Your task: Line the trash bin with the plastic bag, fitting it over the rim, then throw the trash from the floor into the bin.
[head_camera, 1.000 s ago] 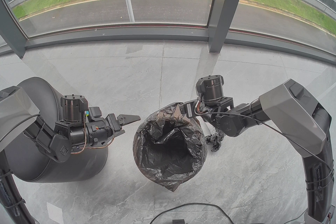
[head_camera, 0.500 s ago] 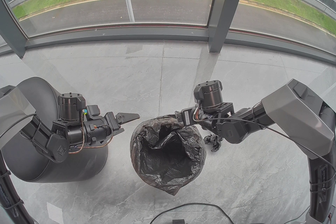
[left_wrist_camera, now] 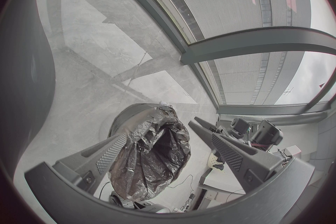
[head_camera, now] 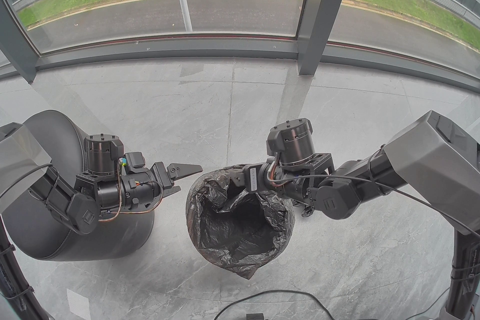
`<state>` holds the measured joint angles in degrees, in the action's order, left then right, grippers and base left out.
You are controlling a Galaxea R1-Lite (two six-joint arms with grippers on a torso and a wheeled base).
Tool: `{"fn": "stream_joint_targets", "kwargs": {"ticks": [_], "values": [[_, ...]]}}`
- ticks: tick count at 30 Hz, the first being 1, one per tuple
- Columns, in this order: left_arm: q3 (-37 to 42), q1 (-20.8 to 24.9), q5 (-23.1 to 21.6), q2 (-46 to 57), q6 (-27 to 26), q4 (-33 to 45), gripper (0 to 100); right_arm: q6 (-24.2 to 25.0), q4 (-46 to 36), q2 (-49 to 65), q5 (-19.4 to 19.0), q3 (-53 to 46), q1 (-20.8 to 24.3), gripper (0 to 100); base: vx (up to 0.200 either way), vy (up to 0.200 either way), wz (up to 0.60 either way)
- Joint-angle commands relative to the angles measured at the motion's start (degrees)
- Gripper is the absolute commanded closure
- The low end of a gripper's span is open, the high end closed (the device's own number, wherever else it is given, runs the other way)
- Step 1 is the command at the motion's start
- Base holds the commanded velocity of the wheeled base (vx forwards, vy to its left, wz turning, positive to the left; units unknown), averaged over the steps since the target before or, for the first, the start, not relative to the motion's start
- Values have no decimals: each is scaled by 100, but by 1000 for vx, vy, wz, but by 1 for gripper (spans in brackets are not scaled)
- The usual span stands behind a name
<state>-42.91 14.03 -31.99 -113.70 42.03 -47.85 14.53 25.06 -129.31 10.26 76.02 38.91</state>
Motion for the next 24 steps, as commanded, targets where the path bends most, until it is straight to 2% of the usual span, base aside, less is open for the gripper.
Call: {"fn": "stream_joint_targets", "kwargs": {"ticks": [1, 6, 11, 13, 16, 19, 20, 21, 22, 24], "values": [[116, 100, -123, 103, 33, -5, 0, 419, -142, 485, -464, -421, 459, 0, 0, 0, 0], [99, 100, -123, 32, 33, -5, 0, 489, -160, 55, -499, -404, 503, 0, 0, 0, 0], [143, 117, -123, -3, -2, -5, 0, 718, -98, 204, -464, -703, 433, 0, 0, 0, 0], [213, 161, -106, -47, -99, -14, 0, 823, -98, 766, -517, -958, 134, 0, 0, 0, 0], [231, 232, -44, -152, -319, -14, 0, 1017, -81, 1443, -534, -1441, -15, 0, 0, 0, 0], [231, 320, 87, -179, -433, -14, 0, 990, -142, 1610, -473, -1529, -261, 0, 0, 0, 0], [231, 390, 281, -179, -459, -14, 0, 964, -195, 1645, -473, -1555, -516, 0, 0, 0, 0], [231, 390, 281, -179, -459, -14, 0, 964, -195, 1645, -473, -1555, -516, 0, 0, 0, 0], [195, 530, 729, -231, -529, -14, 0, 955, -388, 1593, -473, -1573, -912, 0, 0, 0, 0], [187, 610, 1063, -275, -714, -23, 0, 885, -494, 1267, -534, -1546, -1386, 0, 0, 0, 0]]}}
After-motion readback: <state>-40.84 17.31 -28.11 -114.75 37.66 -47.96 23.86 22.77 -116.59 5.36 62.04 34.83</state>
